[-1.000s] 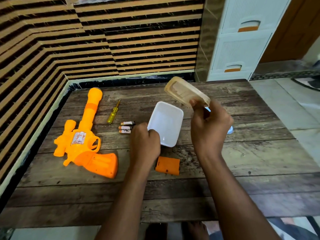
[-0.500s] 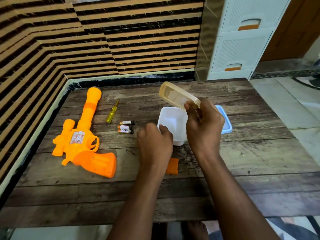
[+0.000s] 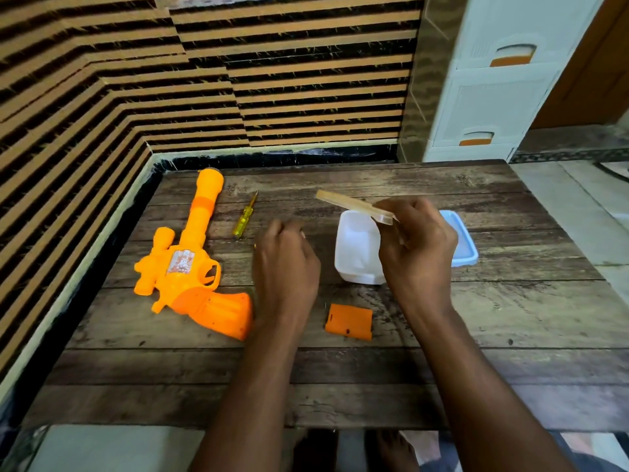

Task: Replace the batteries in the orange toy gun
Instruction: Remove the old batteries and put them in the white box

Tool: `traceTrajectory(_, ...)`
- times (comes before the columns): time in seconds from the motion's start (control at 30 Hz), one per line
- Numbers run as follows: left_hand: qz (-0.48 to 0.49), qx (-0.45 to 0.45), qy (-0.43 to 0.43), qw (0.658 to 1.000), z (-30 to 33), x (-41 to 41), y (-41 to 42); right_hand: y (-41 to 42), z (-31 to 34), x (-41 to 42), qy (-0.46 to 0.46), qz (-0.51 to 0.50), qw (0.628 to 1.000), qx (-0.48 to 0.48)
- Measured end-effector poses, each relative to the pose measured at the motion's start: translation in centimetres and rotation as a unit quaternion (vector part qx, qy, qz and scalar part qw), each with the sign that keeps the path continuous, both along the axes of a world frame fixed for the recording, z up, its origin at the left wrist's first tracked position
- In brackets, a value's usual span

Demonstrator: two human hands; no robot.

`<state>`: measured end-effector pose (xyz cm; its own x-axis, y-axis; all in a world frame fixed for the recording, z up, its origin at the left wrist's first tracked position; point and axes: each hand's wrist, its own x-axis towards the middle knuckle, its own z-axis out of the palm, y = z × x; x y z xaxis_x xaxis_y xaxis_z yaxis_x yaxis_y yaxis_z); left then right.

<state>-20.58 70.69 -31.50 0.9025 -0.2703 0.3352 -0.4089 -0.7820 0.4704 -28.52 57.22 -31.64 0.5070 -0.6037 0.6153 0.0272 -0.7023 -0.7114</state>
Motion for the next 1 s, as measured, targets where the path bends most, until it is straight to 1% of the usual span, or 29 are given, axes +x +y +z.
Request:
traceTrajectory(0.1, -0.062, 0.072, -0.020, 0.995, -1.1, 2.1, 2.0, 1.2, 0.4, 1.4, 0.015, 0.010, 0.998, -0.067)
traceTrajectory(0.2, -0.088, 0.150, 0.021, 0.985, -1.7, 2.7, 3.0, 1.5, 0.9, 4.5, 0.073, 0.020, 0.985, -0.155)
traceTrajectory(0.3, -0.073, 0.180, 0.068, 0.979, -1.6, 2.6, 3.2, 0.8, 1.5, 8.4, 0.163, 0.021, 0.953, -0.255)
traceTrajectory(0.37, -0.069, 0.178, 0.085, 0.978, -1.5, 2.7, 3.3, 0.5, 1.8, 10.6, 0.228, 0.037, 0.928, -0.292)
traceTrajectory(0.5, -0.045, 0.172, 0.091, 0.980, -0.8, 2.6, 3.3, 0.5, 1.8, 12.8, 0.363, 0.071, 0.874, -0.316)
traceTrajectory(0.6, -0.022, 0.175, 0.084, 0.981, -0.6, 2.5, 3.3, 0.4, 1.4, 13.1, 0.415, 0.092, 0.840, -0.338)
traceTrajectory(0.7, -0.016, 0.181, 0.096, 0.979, -0.7, 2.5, 3.2, 0.3, 1.5, 13.1, 0.440, 0.109, 0.813, -0.365)
traceTrajectory(0.83, -0.036, 0.225, 0.125, 0.966, -0.9, 2.1, 2.7, 0.7, 2.1, 13.1, 0.446, 0.148, 0.788, -0.397)
traceTrajectory(1.0, -0.047, 0.243, 0.136, 0.959, -1.1, 1.9, 2.1, 0.9, 2.5, 13.4, 0.463, 0.185, 0.775, -0.389)
